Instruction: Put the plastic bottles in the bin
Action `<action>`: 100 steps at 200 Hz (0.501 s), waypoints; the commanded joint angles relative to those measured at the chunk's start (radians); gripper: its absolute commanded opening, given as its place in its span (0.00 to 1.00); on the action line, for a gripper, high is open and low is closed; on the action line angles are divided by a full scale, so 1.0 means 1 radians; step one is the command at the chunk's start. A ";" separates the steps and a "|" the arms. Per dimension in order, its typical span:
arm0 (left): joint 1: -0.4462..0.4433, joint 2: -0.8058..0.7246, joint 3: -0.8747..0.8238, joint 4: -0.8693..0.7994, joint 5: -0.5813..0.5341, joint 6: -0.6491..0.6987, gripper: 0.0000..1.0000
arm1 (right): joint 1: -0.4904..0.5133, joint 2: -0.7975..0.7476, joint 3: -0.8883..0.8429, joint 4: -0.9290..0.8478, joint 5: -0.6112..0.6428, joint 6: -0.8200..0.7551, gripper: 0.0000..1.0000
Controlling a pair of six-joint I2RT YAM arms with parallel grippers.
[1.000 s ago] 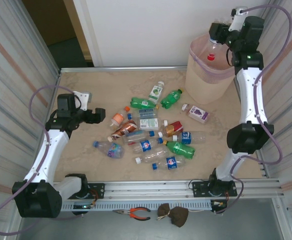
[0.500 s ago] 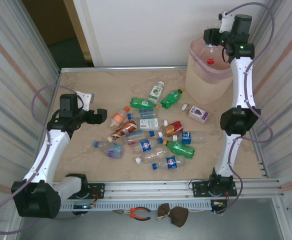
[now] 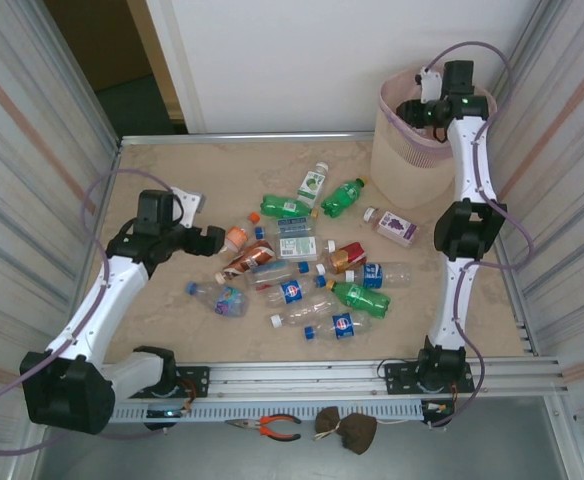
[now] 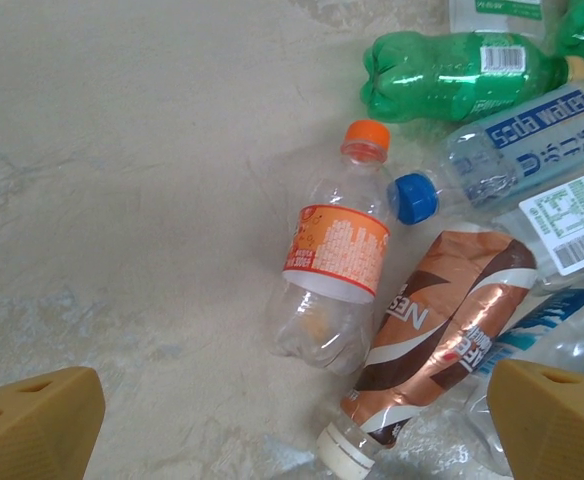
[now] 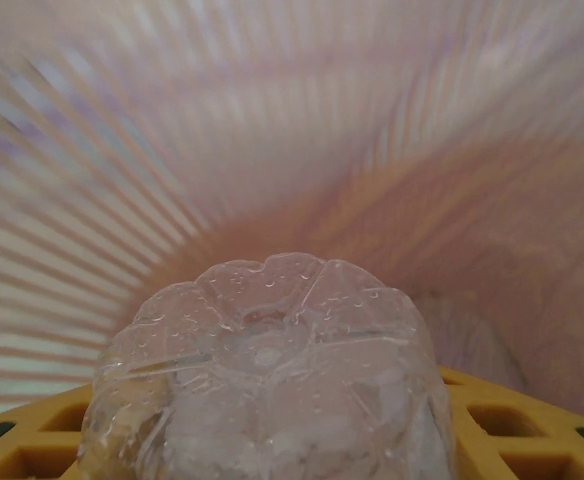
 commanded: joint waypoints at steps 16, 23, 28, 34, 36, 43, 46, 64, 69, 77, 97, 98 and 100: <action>-0.014 -0.012 0.009 -0.027 -0.065 0.026 0.99 | 0.022 0.049 0.032 -0.170 0.065 -0.035 0.51; -0.017 -0.012 0.009 -0.025 -0.065 0.029 0.99 | 0.026 0.051 0.031 -0.186 0.071 -0.029 0.51; -0.020 -0.012 0.008 -0.026 -0.067 0.028 0.99 | 0.027 0.053 0.033 -0.195 0.074 -0.026 0.51; -0.021 -0.010 0.010 -0.029 -0.067 0.029 0.99 | 0.029 0.056 0.033 -0.207 0.073 -0.020 0.51; -0.021 -0.010 0.011 -0.029 -0.069 0.029 0.99 | 0.030 0.057 0.033 -0.212 0.073 -0.020 0.51; -0.020 -0.008 0.011 -0.030 -0.070 0.029 0.99 | 0.034 0.061 0.034 -0.228 0.073 -0.018 0.51; -0.021 -0.007 0.012 -0.031 -0.070 0.028 0.99 | 0.036 0.062 0.034 -0.235 0.076 -0.019 0.51; -0.022 -0.006 0.014 -0.031 -0.069 0.029 0.99 | 0.046 0.075 0.034 -0.270 0.087 -0.018 0.51; -0.021 -0.005 0.015 -0.030 -0.069 0.029 0.99 | 0.046 0.077 0.034 -0.277 0.091 -0.014 0.52; -0.021 -0.005 0.014 -0.030 -0.066 0.028 0.99 | 0.047 0.083 0.034 -0.286 0.090 -0.007 0.52; -0.021 -0.006 0.016 -0.032 -0.065 0.028 0.99 | 0.049 0.095 0.035 -0.291 0.083 0.015 0.55; -0.021 -0.006 0.016 -0.032 -0.065 0.028 0.99 | 0.049 0.095 0.034 -0.291 0.083 0.016 0.55; -0.021 -0.006 0.016 -0.032 -0.067 0.028 0.99 | 0.050 0.095 0.034 -0.291 0.082 0.016 0.55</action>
